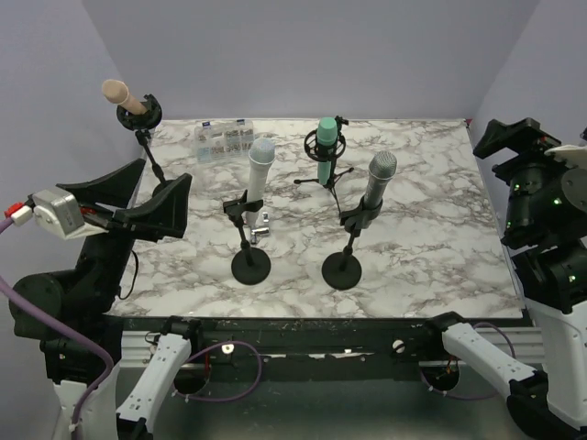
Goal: Remove the microphone from the stand
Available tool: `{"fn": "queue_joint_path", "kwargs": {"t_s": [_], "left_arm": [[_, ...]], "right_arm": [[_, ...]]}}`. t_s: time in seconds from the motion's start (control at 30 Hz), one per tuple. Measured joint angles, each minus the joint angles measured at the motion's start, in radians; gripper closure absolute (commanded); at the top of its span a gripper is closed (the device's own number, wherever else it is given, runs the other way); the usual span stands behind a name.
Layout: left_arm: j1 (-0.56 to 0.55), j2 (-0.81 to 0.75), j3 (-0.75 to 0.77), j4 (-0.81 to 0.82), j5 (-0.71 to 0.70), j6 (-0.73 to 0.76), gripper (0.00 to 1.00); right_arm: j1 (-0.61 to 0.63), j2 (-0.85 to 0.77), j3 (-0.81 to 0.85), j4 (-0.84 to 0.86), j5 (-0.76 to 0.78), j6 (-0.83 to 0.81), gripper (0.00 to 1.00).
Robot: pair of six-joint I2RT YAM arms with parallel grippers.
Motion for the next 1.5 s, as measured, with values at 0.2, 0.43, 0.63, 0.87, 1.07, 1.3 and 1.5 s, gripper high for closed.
{"fn": "queue_joint_path", "kwargs": {"t_s": [0.2, 0.43, 0.63, 0.87, 1.07, 1.3, 1.5], "left_arm": [[0.000, 0.016, -0.051, -0.023, 0.026, 0.002, 0.01], [0.000, 0.016, -0.117, -0.027, 0.029, 0.012, 0.01], [0.000, -0.004, -0.194, -0.053, 0.049, 0.017, 0.01], [0.000, -0.051, -0.289, -0.121, 0.094, 0.011, 0.01], [0.000, -0.122, -0.415, -0.185, 0.137, -0.017, 0.01], [0.000, -0.156, -0.526, -0.172, 0.293, -0.068, 0.01], [-0.018, -0.151, -0.633, -0.010, 0.473, -0.174, 0.01]], "right_arm": [[0.000, -0.007, -0.100, -0.067, 0.012, 0.034, 0.00], [0.000, -0.092, -0.194, -0.133, -0.048, 0.082, 0.00], [0.000, -0.124, -0.228, -0.171, -0.151, 0.150, 0.00], [0.000, -0.137, -0.293, -0.186, -0.356, 0.217, 0.00], [0.000, -0.180, -0.363, -0.148, -0.611, 0.195, 0.00], [0.000, -0.137, -0.417, -0.040, -0.965, 0.138, 0.00], [0.000, -0.112, -0.470, 0.064, -1.161, 0.125, 0.00]]}}
